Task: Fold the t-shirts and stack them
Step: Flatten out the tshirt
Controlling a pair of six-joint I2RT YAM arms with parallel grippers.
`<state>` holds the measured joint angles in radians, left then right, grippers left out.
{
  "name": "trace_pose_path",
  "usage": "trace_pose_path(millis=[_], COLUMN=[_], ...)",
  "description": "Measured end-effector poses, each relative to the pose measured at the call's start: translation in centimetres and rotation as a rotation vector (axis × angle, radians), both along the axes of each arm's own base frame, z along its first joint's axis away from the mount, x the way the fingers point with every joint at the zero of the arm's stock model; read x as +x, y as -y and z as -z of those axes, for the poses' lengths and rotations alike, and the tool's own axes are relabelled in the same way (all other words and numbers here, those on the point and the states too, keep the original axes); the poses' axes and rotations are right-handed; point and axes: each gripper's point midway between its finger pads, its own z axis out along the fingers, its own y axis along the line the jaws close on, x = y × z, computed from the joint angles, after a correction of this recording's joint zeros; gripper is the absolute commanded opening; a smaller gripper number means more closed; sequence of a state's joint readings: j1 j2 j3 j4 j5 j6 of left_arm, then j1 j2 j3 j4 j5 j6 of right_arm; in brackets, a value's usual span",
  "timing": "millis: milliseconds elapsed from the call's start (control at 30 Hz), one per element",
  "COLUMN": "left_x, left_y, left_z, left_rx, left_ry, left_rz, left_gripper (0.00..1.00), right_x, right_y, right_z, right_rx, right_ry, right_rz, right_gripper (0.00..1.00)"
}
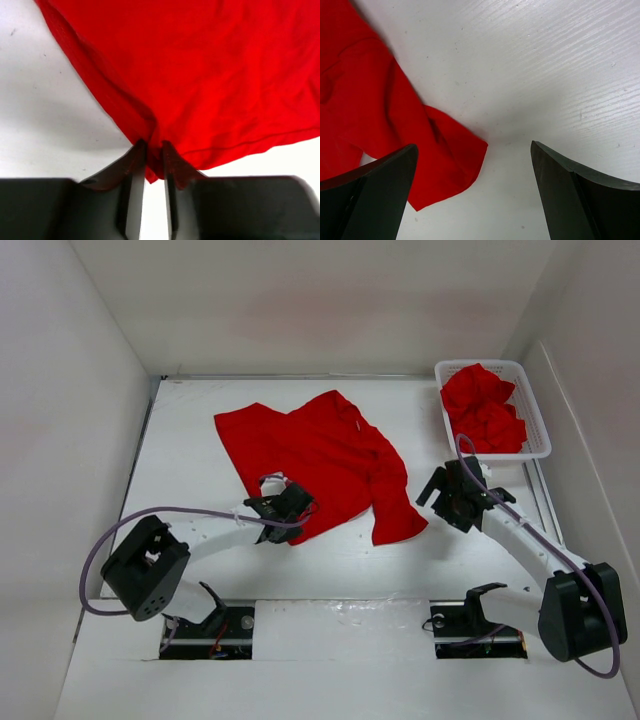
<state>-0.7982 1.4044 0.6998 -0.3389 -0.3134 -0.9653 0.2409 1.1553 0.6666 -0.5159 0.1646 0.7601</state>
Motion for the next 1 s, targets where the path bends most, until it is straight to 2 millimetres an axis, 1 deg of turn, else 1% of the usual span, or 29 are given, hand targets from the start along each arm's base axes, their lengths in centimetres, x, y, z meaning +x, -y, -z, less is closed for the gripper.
trace_pose_path(millis=[133,200,300,433,500,633,733,900,1000], left_x=[0.1,0.1,0.3,0.4,0.1,-0.6,-1.1,-1.4,-1.6], left_y=[0.1,0.2,0.3,0.3,0.1,-0.7,-1.3,-2.2,-2.7], left_z=[-0.3,-1.2,-3.5,-6.8,-7.8,-8.3,-8.2,-8.6,-8.7], left_rx=[-0.013,-0.036,-0.097,-0.184,-0.212,-0.233,-0.223,-0.217,-0.214], left_ry=[0.008,0.026,0.079,0.160,0.184,0.197,0.188,0.195,0.201], left_rz=[-0.010,-0.017,-0.027,-0.041,-0.046,-0.058,-0.072,-0.101,-0.118], left_gripper=[0.00,0.00,0.00,0.00,0.00,0.00,0.00,0.00,0.00], right_x=[0.0,0.0,-0.2,-0.6,-0.9,-1.5,-1.7,-1.5,-1.0], right_y=[0.0,0.0,-0.4,-2.2,-3.3,-5.0,-5.5,-5.1,-4.3], right_z=[0.0,0.2,0.3,0.9,1.4,2.5,3.1,3.1,3.0], right_rx=[-0.001,-0.002,-0.009,-0.019,-0.024,-0.045,-0.056,-0.056,-0.044], right_ry=[-0.002,-0.007,-0.010,-0.031,-0.053,-0.095,-0.111,-0.109,-0.105], right_rz=[0.000,-0.001,-0.014,-0.074,-0.104,-0.147,-0.151,-0.102,-0.053], right_gripper=[1.00,0.99,0.97,0.95,0.93,0.89,0.87,0.84,0.82])
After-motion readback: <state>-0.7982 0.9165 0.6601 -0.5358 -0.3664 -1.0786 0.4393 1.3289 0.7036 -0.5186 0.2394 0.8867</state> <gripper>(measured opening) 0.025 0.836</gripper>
